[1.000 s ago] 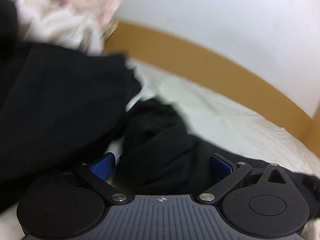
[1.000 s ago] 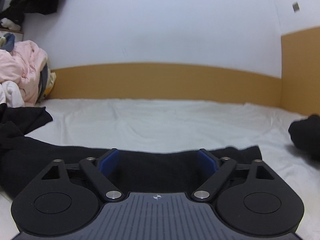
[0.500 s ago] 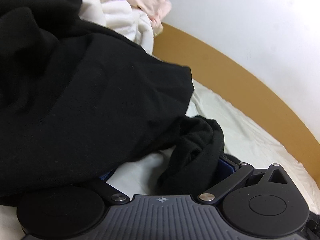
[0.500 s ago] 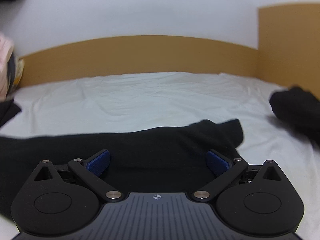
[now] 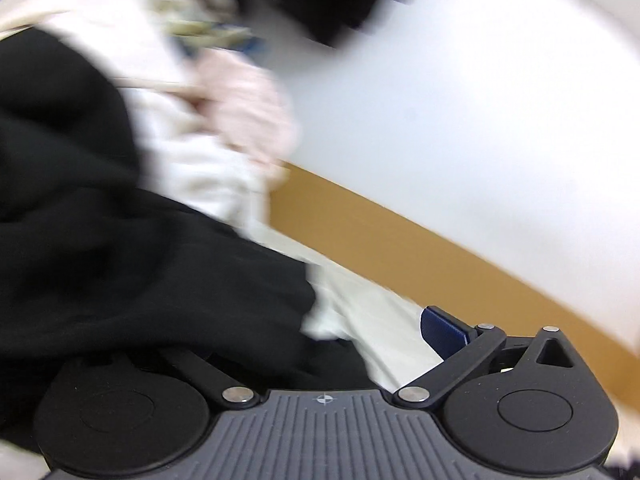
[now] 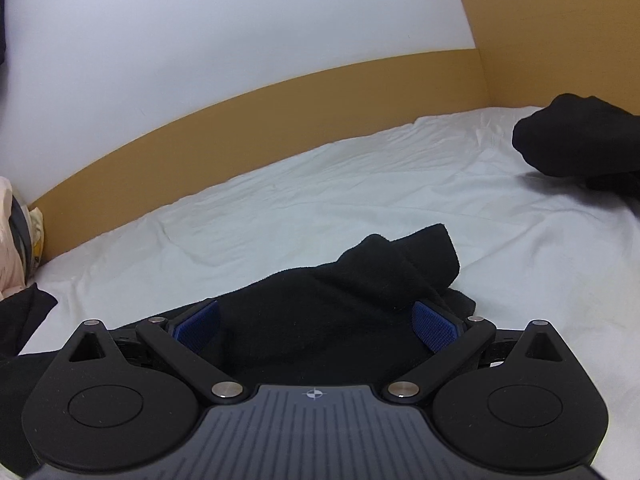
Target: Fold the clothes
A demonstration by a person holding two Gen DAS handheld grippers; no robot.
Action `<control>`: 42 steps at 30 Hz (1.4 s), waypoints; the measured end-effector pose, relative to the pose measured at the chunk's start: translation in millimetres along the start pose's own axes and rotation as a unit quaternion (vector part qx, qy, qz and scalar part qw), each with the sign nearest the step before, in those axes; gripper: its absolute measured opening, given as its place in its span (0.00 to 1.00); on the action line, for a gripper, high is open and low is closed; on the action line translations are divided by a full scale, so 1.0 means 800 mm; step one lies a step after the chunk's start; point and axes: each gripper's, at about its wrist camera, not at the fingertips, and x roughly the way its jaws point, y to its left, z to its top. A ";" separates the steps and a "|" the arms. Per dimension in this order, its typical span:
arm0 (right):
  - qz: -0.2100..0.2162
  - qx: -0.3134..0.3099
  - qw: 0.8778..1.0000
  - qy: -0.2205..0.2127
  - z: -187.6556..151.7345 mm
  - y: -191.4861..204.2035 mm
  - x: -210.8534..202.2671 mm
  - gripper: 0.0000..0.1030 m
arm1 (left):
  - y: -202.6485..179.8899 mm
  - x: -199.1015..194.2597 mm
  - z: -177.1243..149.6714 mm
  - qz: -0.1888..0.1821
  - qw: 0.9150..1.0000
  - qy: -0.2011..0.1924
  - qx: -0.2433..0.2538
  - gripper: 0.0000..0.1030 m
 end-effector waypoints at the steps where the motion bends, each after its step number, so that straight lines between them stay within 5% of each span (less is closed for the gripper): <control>1: -0.001 -0.005 1.000 -0.006 0.000 0.003 -0.003 1.00 | -0.008 0.005 -0.005 -0.004 1.000 0.016 0.021 0.99; 4: -0.006 -0.028 0.998 -0.050 -0.004 0.014 -0.021 1.00 | -0.022 0.013 -0.013 0.012 0.997 0.040 0.062 0.99; 7: 0.010 -0.115 0.989 -0.092 -0.012 0.048 -0.032 1.00 | -0.029 0.024 -0.027 0.052 0.993 0.085 0.066 0.99; 10: -0.007 -0.216 0.976 -0.035 -0.023 0.087 -0.009 1.00 | -0.016 0.053 -0.038 0.080 0.983 0.160 0.036 1.00; 12: -0.021 -0.246 0.969 0.021 -0.026 0.099 0.014 1.00 | -0.006 0.055 -0.038 0.078 0.983 0.165 0.012 1.00; 17: -0.008 -0.221 0.974 0.049 -0.020 0.088 0.020 1.00 | 0.004 0.036 -0.034 0.099 0.986 0.130 -0.004 0.99; 21: -0.004 -0.215 0.975 0.053 -0.016 0.085 0.017 1.00 | 0.019 0.025 -0.040 0.049 0.979 0.199 0.002 0.99; 32: 0.010 -0.195 0.979 0.062 -0.010 0.078 0.021 1.00 | 0.034 -0.026 -0.049 0.053 0.973 0.218 0.055 0.99; 37: 0.010 -0.195 0.979 0.062 -0.010 0.079 0.024 1.00 | 0.009 -0.001 -0.050 0.078 0.957 0.243 0.137 0.99; 42: 0.009 -0.196 0.979 0.062 -0.009 0.078 0.030 1.00 | -0.028 0.010 -0.062 0.040 0.943 0.243 0.224 0.99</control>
